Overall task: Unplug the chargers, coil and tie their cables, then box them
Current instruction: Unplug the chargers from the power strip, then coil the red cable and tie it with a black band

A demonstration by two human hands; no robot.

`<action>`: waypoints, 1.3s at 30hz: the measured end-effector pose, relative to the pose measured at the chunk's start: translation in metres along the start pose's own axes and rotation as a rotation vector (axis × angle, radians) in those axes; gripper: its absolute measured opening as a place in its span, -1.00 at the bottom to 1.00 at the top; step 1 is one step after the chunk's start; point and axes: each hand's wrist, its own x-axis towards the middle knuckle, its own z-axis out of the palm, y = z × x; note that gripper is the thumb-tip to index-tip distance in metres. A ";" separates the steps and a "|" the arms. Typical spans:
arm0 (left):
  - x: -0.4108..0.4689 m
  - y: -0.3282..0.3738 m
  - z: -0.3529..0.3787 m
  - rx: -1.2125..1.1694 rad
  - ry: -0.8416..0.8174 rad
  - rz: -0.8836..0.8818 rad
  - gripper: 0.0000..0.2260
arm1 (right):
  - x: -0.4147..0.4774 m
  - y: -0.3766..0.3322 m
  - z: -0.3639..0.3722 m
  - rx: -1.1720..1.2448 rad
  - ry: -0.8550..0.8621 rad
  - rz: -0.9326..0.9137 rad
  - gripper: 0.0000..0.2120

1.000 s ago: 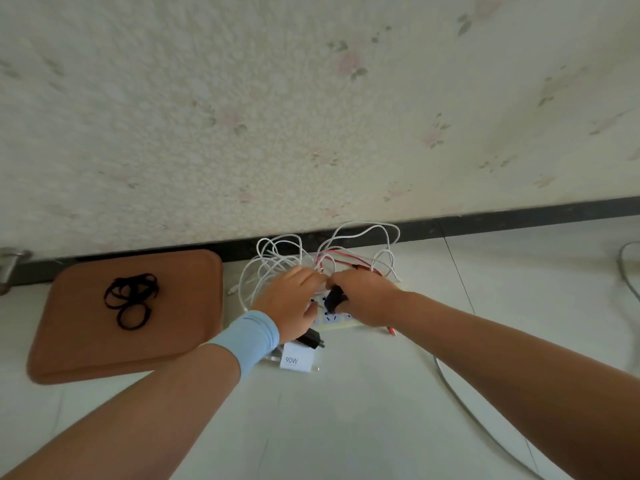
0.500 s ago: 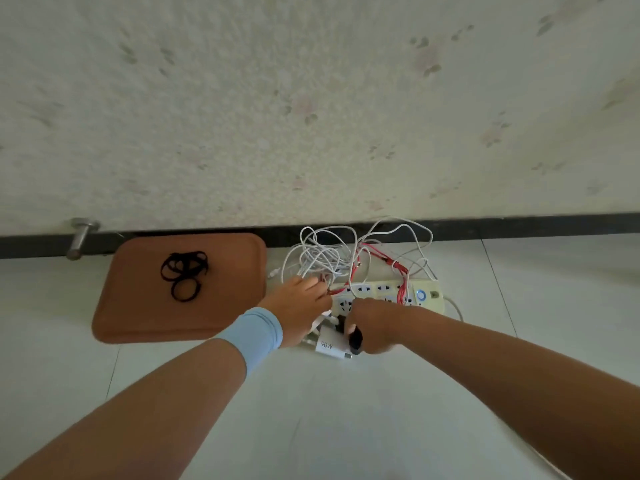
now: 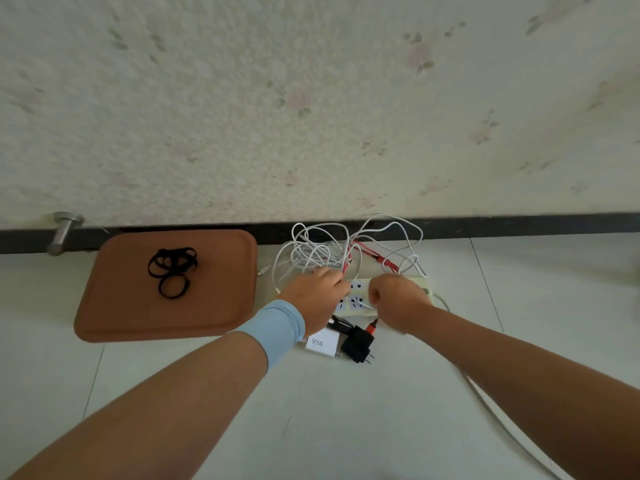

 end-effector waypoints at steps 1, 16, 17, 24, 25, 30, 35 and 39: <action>0.008 0.002 0.001 0.018 0.076 0.077 -0.65 | -0.002 0.009 0.002 -0.017 -0.016 -0.036 -0.71; 0.036 0.040 0.000 -0.599 -0.189 -0.341 -0.68 | 0.001 0.029 0.022 -0.221 0.417 -0.358 -0.87; 0.036 0.040 -0.003 -0.700 -0.176 -0.407 -0.65 | 0.002 0.029 0.020 -0.135 0.455 -0.375 -0.88; 0.036 0.020 -0.030 -0.900 -0.137 -0.527 -0.88 | 0.000 0.012 -0.005 0.335 0.526 -0.297 -0.89; 0.035 0.017 -0.034 -0.904 -0.119 -0.516 -0.92 | 0.000 0.007 -0.010 0.377 0.491 -0.260 -0.90; 0.023 -0.003 -0.048 -0.901 -0.020 -0.558 -0.82 | 0.008 -0.002 -0.028 0.312 0.363 -0.117 -0.79; 0.009 -0.033 -0.068 -1.423 0.111 -0.642 -0.59 | 0.016 0.001 -0.041 0.072 0.128 0.012 -0.71; 0.001 -0.043 -0.104 -1.578 0.184 -0.600 -0.51 | 0.013 -0.018 -0.062 -0.086 0.192 -0.044 -0.67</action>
